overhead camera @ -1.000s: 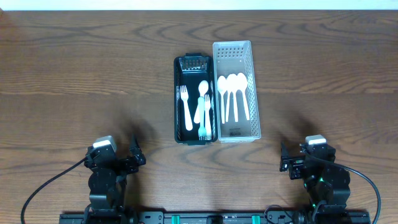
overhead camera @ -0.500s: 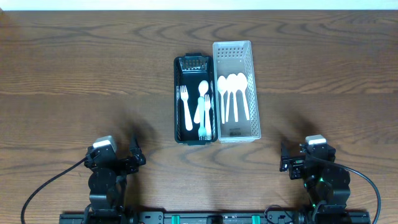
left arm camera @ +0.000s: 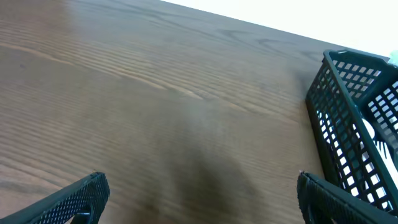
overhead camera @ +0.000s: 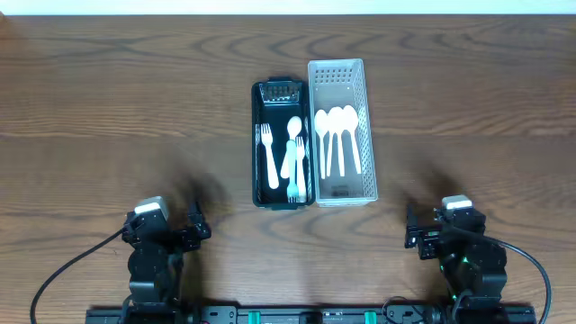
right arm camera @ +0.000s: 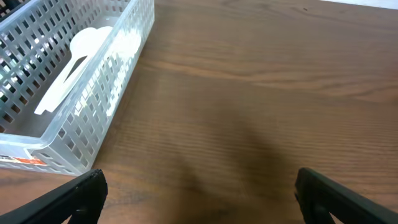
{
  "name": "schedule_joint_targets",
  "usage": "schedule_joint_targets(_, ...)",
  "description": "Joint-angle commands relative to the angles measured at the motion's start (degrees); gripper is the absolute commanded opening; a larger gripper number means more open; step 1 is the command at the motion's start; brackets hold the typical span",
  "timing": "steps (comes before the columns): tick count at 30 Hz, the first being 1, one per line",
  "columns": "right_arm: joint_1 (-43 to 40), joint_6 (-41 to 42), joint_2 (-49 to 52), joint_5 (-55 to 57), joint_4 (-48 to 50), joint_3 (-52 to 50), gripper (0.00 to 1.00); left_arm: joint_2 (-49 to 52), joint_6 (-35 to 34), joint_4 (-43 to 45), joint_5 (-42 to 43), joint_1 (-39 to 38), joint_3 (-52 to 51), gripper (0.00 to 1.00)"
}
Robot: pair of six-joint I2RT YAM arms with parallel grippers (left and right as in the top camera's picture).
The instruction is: Pack container
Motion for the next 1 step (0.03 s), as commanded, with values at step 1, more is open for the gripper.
schedule_joint_targets(1, -0.2, -0.7, -0.6, 0.2, 0.0, -0.6, 0.99, -0.3, -0.5, -1.4, -0.7, 0.3, -0.8, 0.98)
